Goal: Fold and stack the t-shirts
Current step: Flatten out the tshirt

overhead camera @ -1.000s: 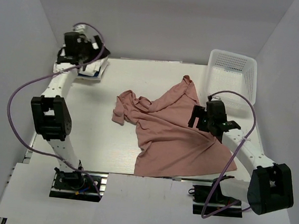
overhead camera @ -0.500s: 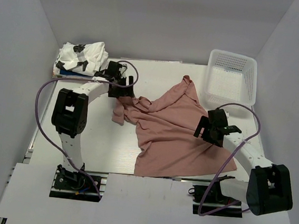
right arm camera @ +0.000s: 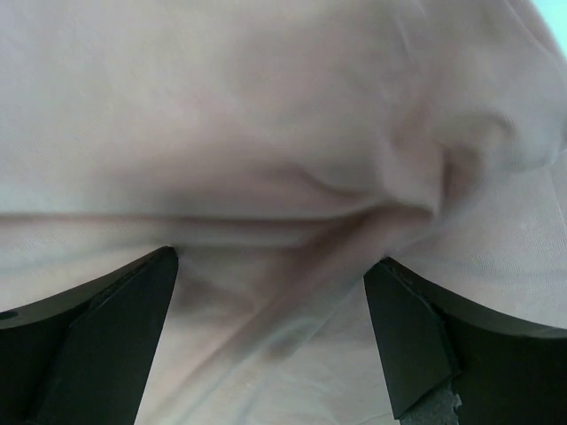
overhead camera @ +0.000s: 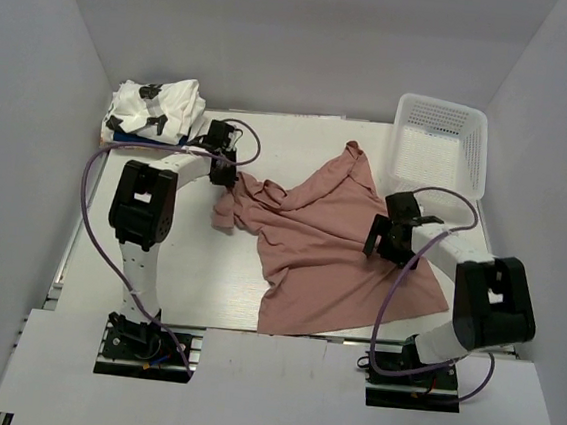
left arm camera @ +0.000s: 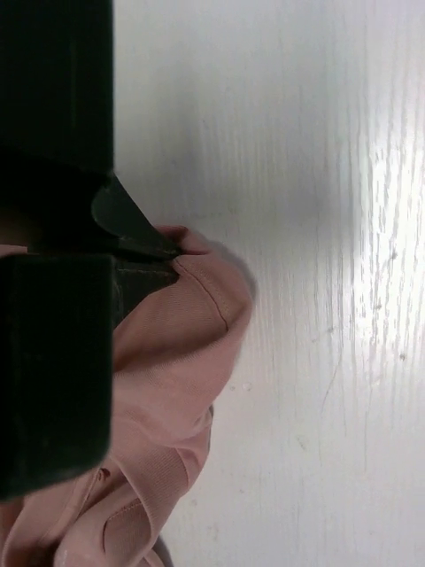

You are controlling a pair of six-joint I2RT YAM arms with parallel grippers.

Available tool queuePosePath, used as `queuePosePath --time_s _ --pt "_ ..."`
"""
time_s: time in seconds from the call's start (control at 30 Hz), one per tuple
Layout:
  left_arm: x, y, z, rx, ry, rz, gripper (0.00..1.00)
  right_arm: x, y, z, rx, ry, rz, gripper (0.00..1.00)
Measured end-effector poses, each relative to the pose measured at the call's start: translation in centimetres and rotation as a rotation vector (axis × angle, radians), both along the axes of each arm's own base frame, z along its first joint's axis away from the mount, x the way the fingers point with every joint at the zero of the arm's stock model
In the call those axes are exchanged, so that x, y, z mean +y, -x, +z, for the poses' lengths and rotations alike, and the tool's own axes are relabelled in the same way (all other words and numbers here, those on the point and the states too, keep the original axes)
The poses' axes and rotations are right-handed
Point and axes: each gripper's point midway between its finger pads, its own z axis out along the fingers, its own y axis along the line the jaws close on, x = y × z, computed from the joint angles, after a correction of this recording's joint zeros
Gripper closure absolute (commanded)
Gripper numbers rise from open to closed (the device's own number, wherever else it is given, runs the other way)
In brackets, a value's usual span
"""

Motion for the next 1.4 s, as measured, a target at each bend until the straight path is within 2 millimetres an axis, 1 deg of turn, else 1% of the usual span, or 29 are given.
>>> queuePosePath --time_s 0.07,0.17,0.23,0.3,0.37,0.43,0.47,0.53,0.6,0.63,0.67,0.7,0.73,0.77,0.8,0.83,0.87,0.9,0.93,1.0,1.07,1.1,1.13,1.17,1.23,1.27,1.33,1.37,1.4 --pt "0.7 0.3 -0.1 -0.007 -0.020 0.045 0.90 0.5 -1.4 0.0 0.005 0.002 0.016 0.10" --pt "2.4 1.8 -0.1 -0.002 -0.048 0.153 0.90 1.7 -4.1 0.0 -0.001 0.000 0.046 0.10" --pt "4.1 3.6 -0.1 0.019 -0.062 0.240 0.89 2.8 -6.8 0.2 -0.020 -0.002 0.073 0.10" --pt "5.9 5.6 -0.2 0.042 -0.069 0.324 0.84 3.9 -9.5 0.2 -0.037 0.000 0.103 0.10" --pt "7.8 7.4 -0.3 0.060 -0.078 0.417 0.84 5.4 -13.0 0.4 -0.066 -0.011 0.138 0.10" --pt "9.3 8.9 -0.3 0.078 -0.092 0.496 0.79 6.9 -16.5 0.6 -0.093 -0.016 0.166 0.10" --pt "9.9 9.6 -0.3 0.087 -0.098 0.525 0.68 7.6 -18.2 0.8 -0.111 -0.018 0.189 0.10" --pt "10.5 10.6 -0.3 0.098 -0.097 0.561 0.66 9.5 -21.5 1.1 -0.151 -0.036 0.247 0.10" --pt "10.7 11.4 -0.2 0.115 -0.096 0.573 0.43 11.0 -24.5 1.3 -0.195 -0.048 0.290 0.10" --pt "10.6 11.6 0.0 0.119 -0.093 0.572 0.33 11.3 -25.4 1.6 -0.204 -0.046 0.309 0.10" --pt "10.4 11.7 0.3 0.117 -0.086 0.571 0.11 11.7 -26.1 1.8 -0.216 -0.047 0.327 0.10" --pt "10.3 11.7 0.7 0.111 -0.082 0.563 0.03 12.0 -26.5 2.2 -0.227 -0.048 0.343 0.10" --pt "10.1 11.7 1.8 0.089 -0.056 0.573 0.00 12.2 -26.4 2.6 -0.232 -0.047 0.361 0.10" --pt "10.0 11.7 2.3 0.079 -0.050 0.567 0.00 12.4 -26.1 3.1 -0.238 -0.050 0.377 0.10" --pt "9.8 11.6 3.3 0.046 -0.023 0.567 0.00 12.6 -24.8 4.3 -0.251 -0.060 0.407 0.10" --pt "9.7 11.9 4.3 0.020 -0.002 0.565 0.00 12.6 -24.6 4.5 -0.251 -0.060 0.410 0.10" --pt "9.6 12.3 5.3 -0.008 0.020 0.565 0.00 12.8 -23.7 5.4 -0.268 -0.068 0.426 0.10" --pt "9.5 12.7 6.0 -0.028 0.039 0.563 0.00 12.9 -22.6 6.2 -0.275 -0.075 0.438 0.10" --pt "9.4 13.4 6.6 -0.044 0.053 0.564 0.00 13.0 -20.9 7.1 -0.275 -0.079 0.453 0.10" --pt "9.1 14.9 7.0 -0.054 0.086 0.558 0.00 13.5 -17.6 9.0 -0.290 -0.089 0.487 0.10" --pt "8.6 16.8 6.3 -0.032 0.116 0.542 0.00 14.3 -14.1 10.5 -0.314 -0.103 0.529 0.10" --pt "8.3 17.9 5.7 -0.012 0.132 0.533 0.00 14.6 -12.5 10.8 -0.319 -0.111 0.544 0.10" --pt "8.0 19.0 4.9 0.015 0.141 0.525 0.00 14.9 -10.6 10.7 -0.312 -0.116 0.562 0.10" --pt "7.7 20.3 3.9 0.045 0.153 0.518 0.00 15.1 -8.8 10.1 -0.291 -0.114 0.574 0.10" --pt "7.2 22.8 2.3 0.098 0.178 0.500 0.00 15.2 -5.0 8.4 -0.232 -0.107 0.598 0.10" --pt "6.9 23.7 1.6 0.116 0.195 0.490 0.00 15.1 -3.0 7.2 -0.192 -0.103 0.611 0.10" --pt "6.3 24.8 0.8 0.142 0.229 0.471 0.00 14.7 0.7 5.1 -0.110 -0.090 0.637 0.10" --pt "5.9 24.9 0.7 0.143 0.251 0.460 0.00 14.5 2.5 4.3 -0.070 -0.081 0.652 0.10" --pt "5.5 24.5 0.8 0.129 0.275 0.445 0.02 14.6 3.9 3.7 -0.044 -0.076 0.668 0.10"
